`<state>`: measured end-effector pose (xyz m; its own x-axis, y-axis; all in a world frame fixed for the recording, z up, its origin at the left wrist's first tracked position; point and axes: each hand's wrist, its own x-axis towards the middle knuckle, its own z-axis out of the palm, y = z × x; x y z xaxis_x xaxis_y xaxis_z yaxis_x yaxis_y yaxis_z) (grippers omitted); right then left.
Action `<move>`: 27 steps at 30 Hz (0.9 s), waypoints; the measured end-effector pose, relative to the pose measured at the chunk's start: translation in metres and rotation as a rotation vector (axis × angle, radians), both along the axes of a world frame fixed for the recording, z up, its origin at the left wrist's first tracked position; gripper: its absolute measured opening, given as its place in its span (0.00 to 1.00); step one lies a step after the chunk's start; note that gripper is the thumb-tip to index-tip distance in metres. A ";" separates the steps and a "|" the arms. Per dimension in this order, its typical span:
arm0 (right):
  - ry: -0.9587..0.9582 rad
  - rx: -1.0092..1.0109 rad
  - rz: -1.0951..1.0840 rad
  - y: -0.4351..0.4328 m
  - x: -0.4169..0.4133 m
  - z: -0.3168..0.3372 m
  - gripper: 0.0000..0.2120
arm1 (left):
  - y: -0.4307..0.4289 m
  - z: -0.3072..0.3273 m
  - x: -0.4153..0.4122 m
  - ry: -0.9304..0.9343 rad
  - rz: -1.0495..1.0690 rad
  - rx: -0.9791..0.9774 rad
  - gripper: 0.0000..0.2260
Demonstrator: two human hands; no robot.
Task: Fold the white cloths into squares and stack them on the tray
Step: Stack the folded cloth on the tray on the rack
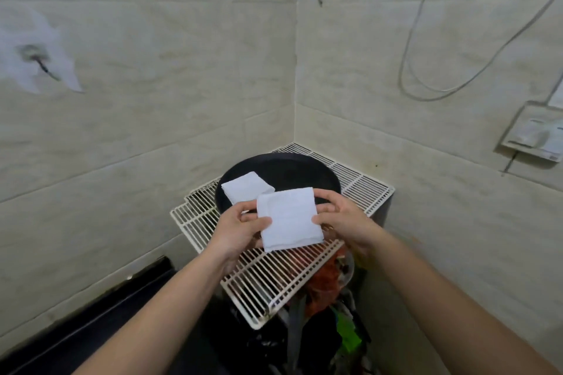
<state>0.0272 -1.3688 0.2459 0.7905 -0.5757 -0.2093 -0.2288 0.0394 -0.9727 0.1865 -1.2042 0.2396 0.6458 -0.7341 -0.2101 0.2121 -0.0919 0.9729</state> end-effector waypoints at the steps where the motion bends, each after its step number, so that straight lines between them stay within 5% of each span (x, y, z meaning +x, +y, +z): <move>1: 0.008 0.002 0.022 -0.018 0.014 -0.001 0.28 | -0.015 -0.003 0.009 0.017 0.045 0.004 0.14; 11: 0.028 0.065 0.197 -0.147 0.130 0.003 0.25 | -0.118 0.000 0.076 0.064 0.388 0.095 0.16; 17: 0.046 0.195 0.324 -0.148 0.207 -0.016 0.26 | -0.116 -0.006 0.119 0.097 0.586 0.123 0.06; 27: 0.127 0.186 0.328 -0.132 0.239 -0.052 0.25 | -0.100 -0.039 0.119 0.190 0.743 0.118 0.14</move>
<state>0.2662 -1.5007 0.1942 0.8871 -0.2401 -0.3942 -0.3766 0.1171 -0.9189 0.3056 -1.3045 0.2009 0.9047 -0.0886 -0.4168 0.4213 0.0391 0.9061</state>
